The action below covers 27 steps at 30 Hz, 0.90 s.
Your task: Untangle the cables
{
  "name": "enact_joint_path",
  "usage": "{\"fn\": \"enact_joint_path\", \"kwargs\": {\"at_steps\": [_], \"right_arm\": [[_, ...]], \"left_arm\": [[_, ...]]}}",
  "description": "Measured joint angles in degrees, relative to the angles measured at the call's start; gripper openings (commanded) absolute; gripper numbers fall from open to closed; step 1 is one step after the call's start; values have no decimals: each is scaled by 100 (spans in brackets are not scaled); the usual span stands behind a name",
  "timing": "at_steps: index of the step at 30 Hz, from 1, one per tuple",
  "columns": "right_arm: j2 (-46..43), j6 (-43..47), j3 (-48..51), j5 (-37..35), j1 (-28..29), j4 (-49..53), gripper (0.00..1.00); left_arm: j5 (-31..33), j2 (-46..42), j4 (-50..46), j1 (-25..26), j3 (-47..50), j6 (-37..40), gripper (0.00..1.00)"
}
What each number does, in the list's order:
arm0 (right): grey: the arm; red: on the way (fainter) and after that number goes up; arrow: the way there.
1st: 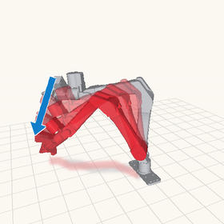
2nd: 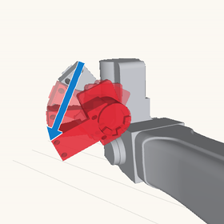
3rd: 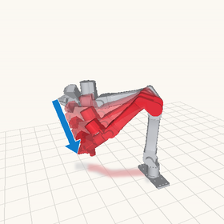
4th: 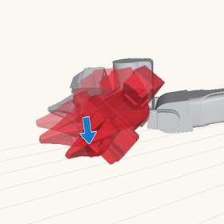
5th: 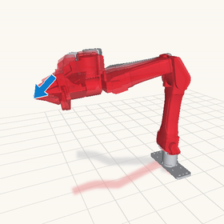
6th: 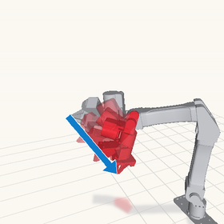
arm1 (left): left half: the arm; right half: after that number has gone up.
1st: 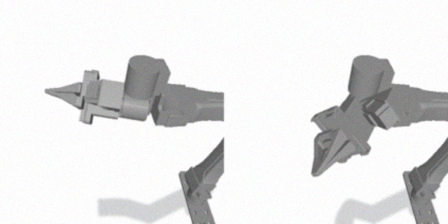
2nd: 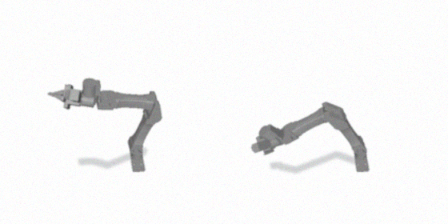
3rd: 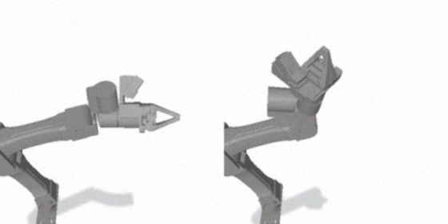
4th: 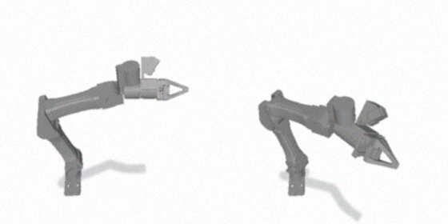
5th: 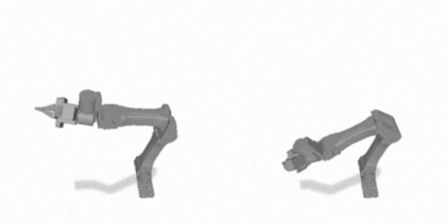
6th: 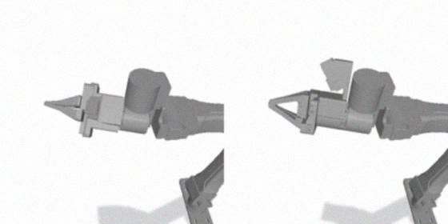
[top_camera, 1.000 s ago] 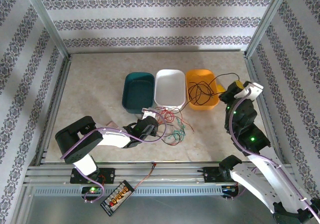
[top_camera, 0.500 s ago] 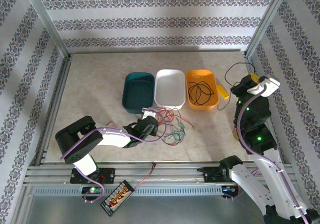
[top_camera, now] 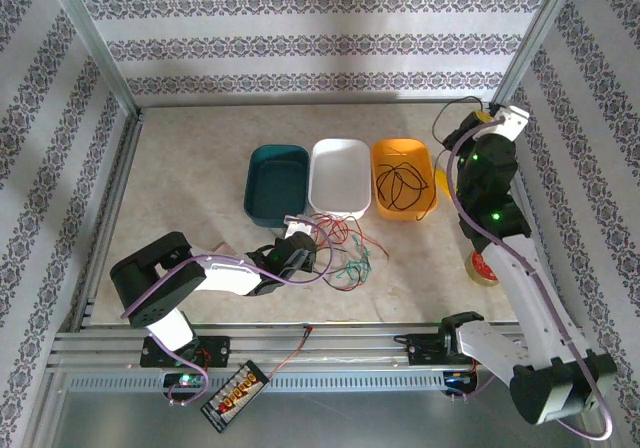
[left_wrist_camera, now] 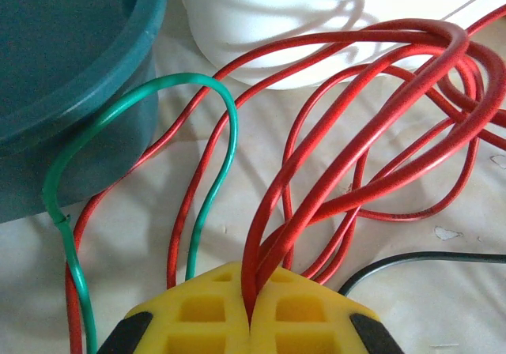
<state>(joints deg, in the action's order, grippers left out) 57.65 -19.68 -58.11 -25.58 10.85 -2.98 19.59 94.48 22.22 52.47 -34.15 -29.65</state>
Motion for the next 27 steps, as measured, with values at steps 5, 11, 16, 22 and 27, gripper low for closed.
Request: {"fn": "enact_joint_path", "kwargs": {"at_steps": [5, 11, 16, 22, 27], "right_arm": [[258, -2, -181, 129, -26, -127, 0], [289, -50, -675, 214, -26, -260, 0], [214, -138, -785, 214, -26, -369, 0], [293, -240, -785, 243, -26, -369, 0], [282, -398, -772, 249, -26, -337, 0]], "left_arm": [[0, 0, 0, 0, 0, 0, 0], [0, 0, 0, 0, 0, 0, 0], [0, 0, 0, 0, 0, 0, 0], [2, 0, 0, 0, 0, 0, 0], [2, 0, 0, 0, 4, 0, 0]]}}
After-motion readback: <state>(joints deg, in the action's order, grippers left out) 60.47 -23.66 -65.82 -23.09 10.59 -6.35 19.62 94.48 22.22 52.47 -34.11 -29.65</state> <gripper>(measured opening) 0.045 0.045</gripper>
